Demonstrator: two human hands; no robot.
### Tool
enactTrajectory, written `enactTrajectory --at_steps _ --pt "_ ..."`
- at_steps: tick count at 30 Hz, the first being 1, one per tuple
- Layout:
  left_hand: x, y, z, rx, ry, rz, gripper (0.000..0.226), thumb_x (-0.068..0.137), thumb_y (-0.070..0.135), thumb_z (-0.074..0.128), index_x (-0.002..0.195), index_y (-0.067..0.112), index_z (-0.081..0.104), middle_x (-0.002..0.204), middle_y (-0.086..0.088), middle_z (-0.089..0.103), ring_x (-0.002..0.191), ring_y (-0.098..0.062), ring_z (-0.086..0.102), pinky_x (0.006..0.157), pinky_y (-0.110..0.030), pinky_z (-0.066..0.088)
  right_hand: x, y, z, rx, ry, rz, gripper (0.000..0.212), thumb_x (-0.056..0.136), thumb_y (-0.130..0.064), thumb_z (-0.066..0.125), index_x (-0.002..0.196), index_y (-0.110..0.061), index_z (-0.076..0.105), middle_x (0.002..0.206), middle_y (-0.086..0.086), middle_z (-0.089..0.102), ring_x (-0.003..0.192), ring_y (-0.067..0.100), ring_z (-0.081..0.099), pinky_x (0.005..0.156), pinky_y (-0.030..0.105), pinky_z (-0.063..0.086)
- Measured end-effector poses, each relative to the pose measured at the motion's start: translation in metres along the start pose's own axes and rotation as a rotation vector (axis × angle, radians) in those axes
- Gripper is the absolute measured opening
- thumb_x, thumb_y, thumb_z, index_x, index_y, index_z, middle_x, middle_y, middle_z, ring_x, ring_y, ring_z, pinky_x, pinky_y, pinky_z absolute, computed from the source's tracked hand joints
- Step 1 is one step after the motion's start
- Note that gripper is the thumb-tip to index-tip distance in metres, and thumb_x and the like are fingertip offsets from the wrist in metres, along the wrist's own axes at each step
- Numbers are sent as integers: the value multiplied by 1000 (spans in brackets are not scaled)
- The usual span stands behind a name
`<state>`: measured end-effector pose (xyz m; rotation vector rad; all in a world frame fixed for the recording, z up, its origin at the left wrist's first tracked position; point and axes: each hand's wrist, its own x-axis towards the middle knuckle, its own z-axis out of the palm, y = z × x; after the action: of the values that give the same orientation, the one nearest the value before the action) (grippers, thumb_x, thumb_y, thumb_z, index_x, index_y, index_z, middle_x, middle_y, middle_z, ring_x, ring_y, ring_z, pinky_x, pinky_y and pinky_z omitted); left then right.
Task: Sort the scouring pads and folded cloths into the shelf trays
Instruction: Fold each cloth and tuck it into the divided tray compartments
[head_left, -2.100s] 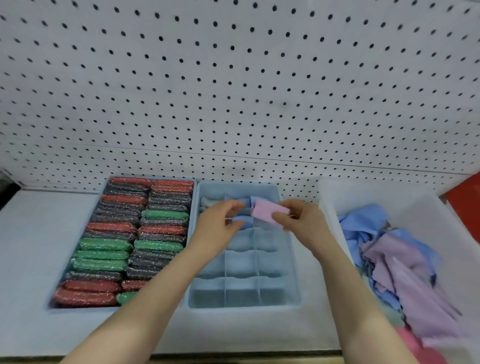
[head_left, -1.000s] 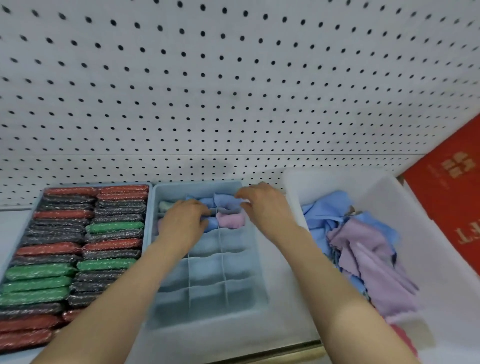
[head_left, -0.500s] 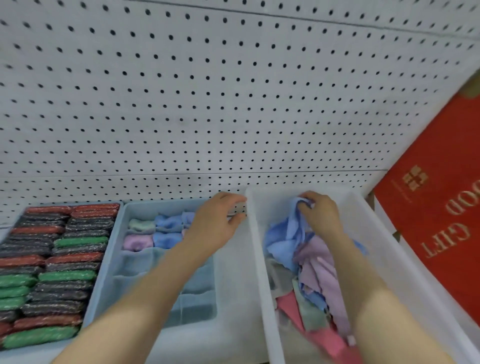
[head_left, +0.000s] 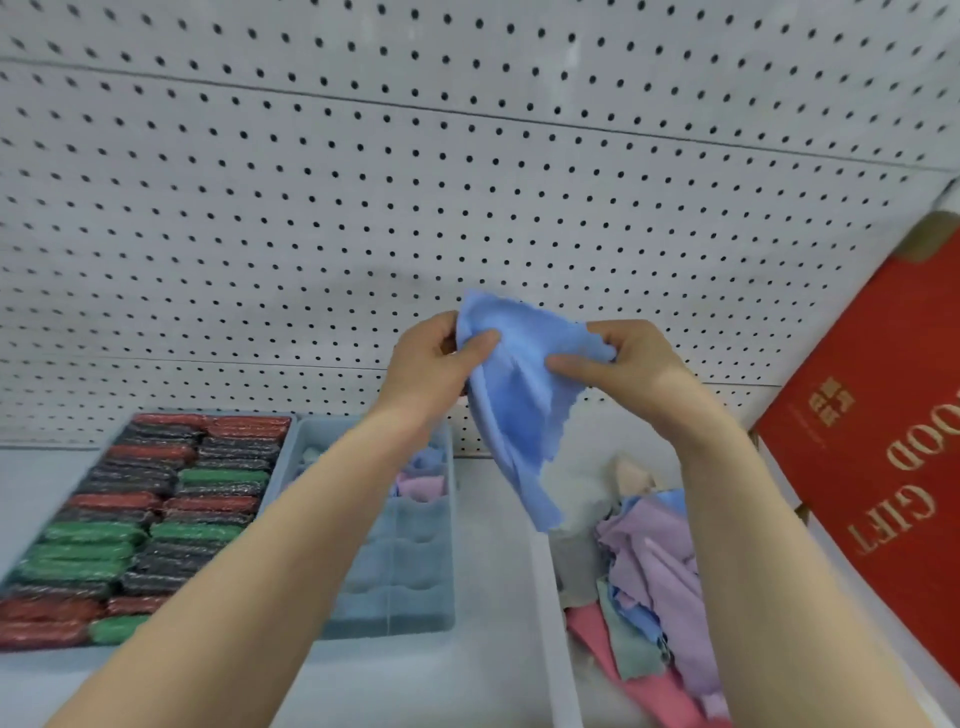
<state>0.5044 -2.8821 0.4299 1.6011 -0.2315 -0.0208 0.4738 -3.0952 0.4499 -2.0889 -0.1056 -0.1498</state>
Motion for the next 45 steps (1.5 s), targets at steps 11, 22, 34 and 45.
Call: enactTrajectory --at_steps 11,22,34,45 --pt "-20 25 -72 194 -37 361 25 79 17 75 98 32 70 100 20 69 98 4 60 84 -8 43 8 -62 63 272 -63 -119 17 87 -19 72 89 -2 72 81 20 69 73 18 60 67 35 47" --pt "-24 17 -105 242 34 348 14 81 18 75 80 31 69 88 18 69 89 -5 63 84 -20 47 10 -67 99 442 200 -214 20 83 -9 75 97 -22 67 72 0 71 61 13 58 55 21 47" --pt "-19 15 -123 328 -18 146 45 76 41 79 118 34 63 102 7 69 100 -4 62 85 -22 46 18 -75 117 157 -142 -219 5 88 -16 71 84 -18 72 75 -3 69 68 8 58 66 17 45" --pt "-7 4 -163 199 336 218 17 85 22 74 77 37 72 78 29 69 75 13 61 66 -5 43 19 -46 90 96 2 -58 16 85 -20 76 70 -18 72 66 -3 62 63 10 52 60 20 40"
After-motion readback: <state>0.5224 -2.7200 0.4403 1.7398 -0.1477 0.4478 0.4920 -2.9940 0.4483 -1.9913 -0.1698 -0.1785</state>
